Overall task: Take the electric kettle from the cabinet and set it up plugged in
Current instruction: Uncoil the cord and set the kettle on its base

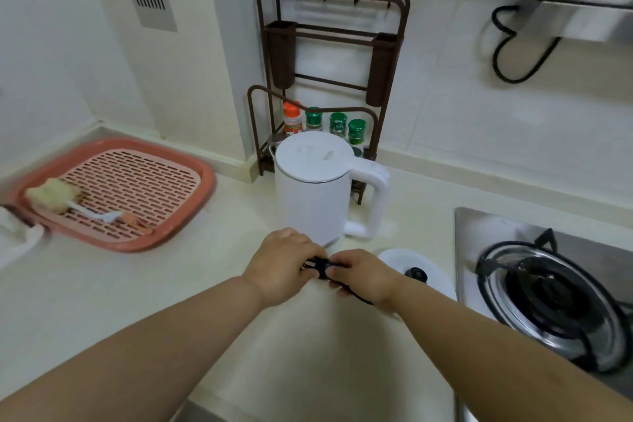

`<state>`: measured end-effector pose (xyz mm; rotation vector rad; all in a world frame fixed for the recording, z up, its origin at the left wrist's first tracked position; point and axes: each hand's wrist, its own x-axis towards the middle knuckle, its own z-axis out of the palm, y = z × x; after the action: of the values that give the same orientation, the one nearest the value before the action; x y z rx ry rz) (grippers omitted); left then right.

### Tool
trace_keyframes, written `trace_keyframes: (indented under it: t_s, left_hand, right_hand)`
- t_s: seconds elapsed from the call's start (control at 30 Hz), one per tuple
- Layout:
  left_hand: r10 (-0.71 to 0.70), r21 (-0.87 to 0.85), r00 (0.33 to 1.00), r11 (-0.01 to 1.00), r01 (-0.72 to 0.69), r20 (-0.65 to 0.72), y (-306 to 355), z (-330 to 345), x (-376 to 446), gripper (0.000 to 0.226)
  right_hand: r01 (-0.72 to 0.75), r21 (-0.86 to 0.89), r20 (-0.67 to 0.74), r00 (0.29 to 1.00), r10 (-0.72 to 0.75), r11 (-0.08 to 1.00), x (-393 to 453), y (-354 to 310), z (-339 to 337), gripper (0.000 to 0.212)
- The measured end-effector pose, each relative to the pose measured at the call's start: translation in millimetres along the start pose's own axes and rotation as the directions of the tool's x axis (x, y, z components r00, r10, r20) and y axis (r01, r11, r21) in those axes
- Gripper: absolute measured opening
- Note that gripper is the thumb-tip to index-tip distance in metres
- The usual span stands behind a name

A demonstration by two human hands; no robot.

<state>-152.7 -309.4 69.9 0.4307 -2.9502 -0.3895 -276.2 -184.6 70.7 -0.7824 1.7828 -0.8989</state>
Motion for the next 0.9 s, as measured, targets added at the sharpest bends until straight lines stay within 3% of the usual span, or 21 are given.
trace_keyframes:
  t_s: [0.23, 0.33, 0.43, 0.53, 0.6, 0.63, 0.73, 0.8, 0.9]
  left_hand:
    - [0.017, 0.134, 0.999, 0.991, -0.011, -0.048, 4, -3, 2, 0.034]
    - [-0.187, -0.056, 0.982, 0.981, 0.187, 0.001, 3, -2, 3, 0.028]
    - [-0.376, -0.273, 0.915, 0.874, 0.402, 0.144, -2, -6, 7, 0.026]
    - [-0.483, -0.429, 0.792, 0.667, 0.61, 0.374, -9, -13, 11, 0.028]
    - [-0.521, -0.413, 0.695, 0.562, 0.717, 0.496, -14, -14, 11, 0.028]
    - [-0.547, -0.434, 0.632, 0.46, 0.775, 0.549, -17, -12, 10, 0.025]
    - [-0.513, -0.542, 0.433, -0.076, 0.837, 0.741, -25, -7, 7, 0.008]
    - [-0.449, -0.534, 0.377, -0.3, 0.79, 0.81, -29, -7, 5, 0.004]
    - [-0.338, -0.513, 0.388, -0.496, 0.701, 0.857, -30, -8, 6, 0.007]
  right_hand:
    - [0.024, 0.012, 0.002, 1.0, -0.024, 1.0, 5, -3, 5, 0.013]
    - [0.045, 0.06, -0.025, 0.999, -0.043, 0.997, 6, -3, 8, 0.017]
    - [0.057, 0.126, -0.028, 0.998, -0.054, 0.99, 6, -3, 10, 0.025]
    - [0.072, 0.118, 0.001, 0.997, -0.073, 0.99, 6, -2, 11, 0.027]
    - [0.087, 0.158, -0.009, 0.996, -0.086, 0.984, 6, -2, 10, 0.026]
    - [0.096, 0.179, -0.02, 0.995, -0.094, 0.979, 7, -1, 9, 0.025]
    - [0.114, 0.203, -0.042, 0.993, -0.108, 0.973, 9, -1, 9, 0.024]
    - [0.119, 0.207, -0.052, 0.992, -0.111, 0.971, 10, 0, 10, 0.025]
    - [0.116, 0.297, -0.079, 0.992, -0.097, 0.948, 12, 2, 8, 0.029]
